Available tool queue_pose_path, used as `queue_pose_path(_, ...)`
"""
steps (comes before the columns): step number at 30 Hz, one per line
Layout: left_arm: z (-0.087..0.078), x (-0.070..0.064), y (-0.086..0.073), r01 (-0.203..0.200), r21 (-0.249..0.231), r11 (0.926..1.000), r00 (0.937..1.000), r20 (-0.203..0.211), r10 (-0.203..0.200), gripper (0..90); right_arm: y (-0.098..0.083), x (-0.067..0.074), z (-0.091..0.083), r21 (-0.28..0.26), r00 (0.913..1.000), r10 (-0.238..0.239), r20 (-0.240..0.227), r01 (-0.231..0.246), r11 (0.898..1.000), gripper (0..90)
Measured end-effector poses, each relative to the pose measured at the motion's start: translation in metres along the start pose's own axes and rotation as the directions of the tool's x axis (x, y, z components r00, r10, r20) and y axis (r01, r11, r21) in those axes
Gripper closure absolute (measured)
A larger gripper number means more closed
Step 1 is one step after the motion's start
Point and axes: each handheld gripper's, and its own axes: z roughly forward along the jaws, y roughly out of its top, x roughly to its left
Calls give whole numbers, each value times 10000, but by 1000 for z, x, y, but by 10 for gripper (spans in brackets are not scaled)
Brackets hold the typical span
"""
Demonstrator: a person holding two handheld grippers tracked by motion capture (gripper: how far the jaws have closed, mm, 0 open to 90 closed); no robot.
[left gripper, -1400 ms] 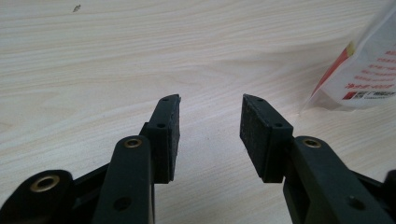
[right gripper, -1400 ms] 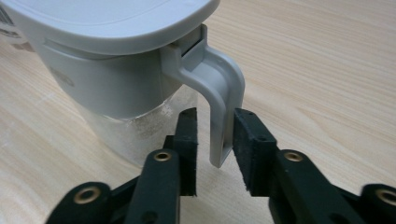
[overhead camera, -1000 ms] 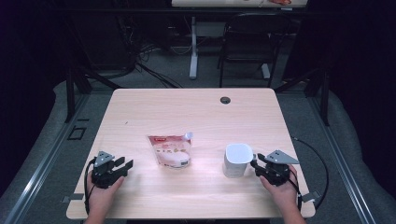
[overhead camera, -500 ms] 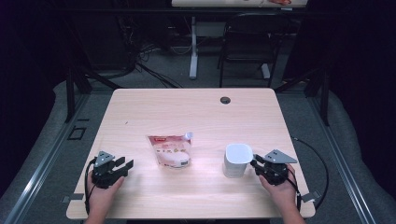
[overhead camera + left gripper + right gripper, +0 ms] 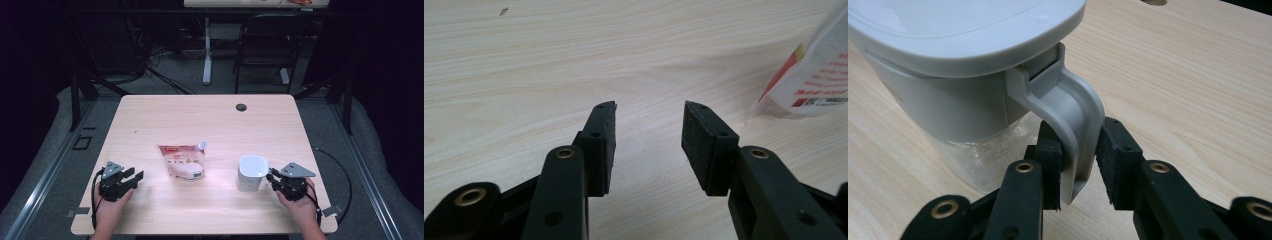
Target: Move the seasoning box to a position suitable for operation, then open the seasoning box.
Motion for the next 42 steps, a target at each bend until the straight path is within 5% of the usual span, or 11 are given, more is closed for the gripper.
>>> queue_pose_path(24, -1, -3, 4, -97, -112, 9999, 9999, -59, 96, 565, -3, 9, -15, -97, 9971, 289, -704, -297, 9995, 652)
queue_pose_path(32, 0, -2, 4, -27, -195, 9998, 10000, -94, 26, 561, -2, 12, -26, -284, 9979, 316, -560, -332, 9990, 611)
queue_pose_path(42, -1, -2, 4, -6, -182, 9998, 10000, -90, 4, 559, 2, 7, -43, -626, 9885, 990, -1144, -1066, 9923, 709)
